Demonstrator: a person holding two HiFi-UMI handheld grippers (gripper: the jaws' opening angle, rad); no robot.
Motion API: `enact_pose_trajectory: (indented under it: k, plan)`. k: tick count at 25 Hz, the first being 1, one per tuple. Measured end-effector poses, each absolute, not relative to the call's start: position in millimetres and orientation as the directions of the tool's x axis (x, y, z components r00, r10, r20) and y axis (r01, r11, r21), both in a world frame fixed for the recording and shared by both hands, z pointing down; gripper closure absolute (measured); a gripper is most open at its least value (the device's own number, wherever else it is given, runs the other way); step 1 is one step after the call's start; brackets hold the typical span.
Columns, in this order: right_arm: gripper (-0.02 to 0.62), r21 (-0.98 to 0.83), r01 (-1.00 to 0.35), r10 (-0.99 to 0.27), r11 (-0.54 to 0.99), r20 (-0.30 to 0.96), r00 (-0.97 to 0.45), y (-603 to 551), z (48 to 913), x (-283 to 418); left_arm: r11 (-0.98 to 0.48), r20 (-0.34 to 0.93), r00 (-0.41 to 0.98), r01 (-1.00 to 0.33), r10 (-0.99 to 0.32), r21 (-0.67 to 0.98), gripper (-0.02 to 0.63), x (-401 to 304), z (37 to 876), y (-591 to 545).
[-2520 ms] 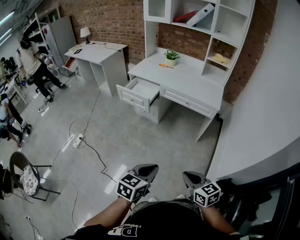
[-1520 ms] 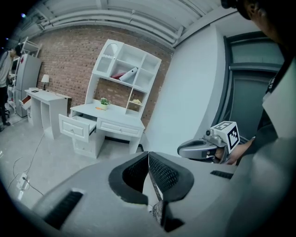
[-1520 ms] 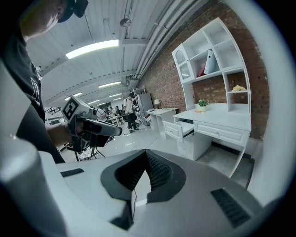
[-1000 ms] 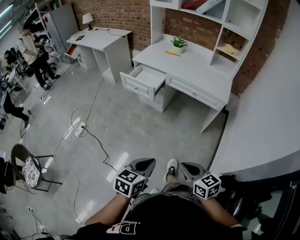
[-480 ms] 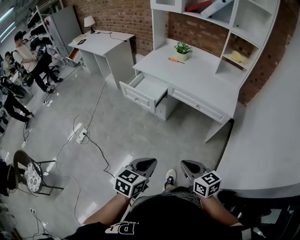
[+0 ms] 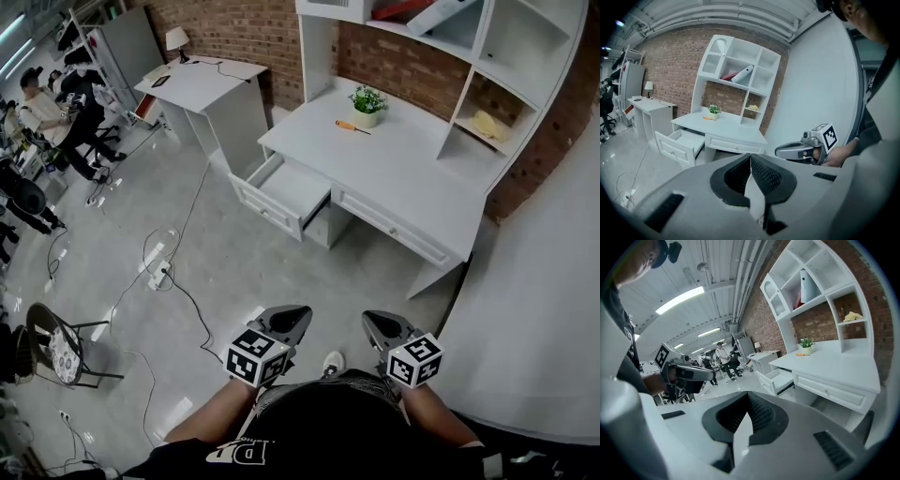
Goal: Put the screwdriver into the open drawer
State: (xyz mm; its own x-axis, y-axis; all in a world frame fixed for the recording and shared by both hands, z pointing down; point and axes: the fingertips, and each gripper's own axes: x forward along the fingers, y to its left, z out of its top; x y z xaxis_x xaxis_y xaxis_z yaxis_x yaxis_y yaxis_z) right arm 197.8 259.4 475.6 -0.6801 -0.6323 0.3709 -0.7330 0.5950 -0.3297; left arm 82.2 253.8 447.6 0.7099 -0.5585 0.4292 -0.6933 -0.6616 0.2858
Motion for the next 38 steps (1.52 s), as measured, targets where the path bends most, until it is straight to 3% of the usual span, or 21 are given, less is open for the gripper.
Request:
enact_pose_trajectory:
  k: [16,38]
  plan:
    - [0.591,-0.382,-0.710,-0.607,0.591,0.369,-0.704,188.4,497.6,237.8,-0.618,0.467,0.662,-0.739,-0.587,0.269,0.586,115.0,453.9,183.6]
    - [0.591,-0.341,-0.738,-0.601,0.583,0.430,-0.673,70.1,502.2,219.6,-0.627,0.460,0.690,-0.715,-0.559,0.310,0.586,93.0,471.7,48.4]
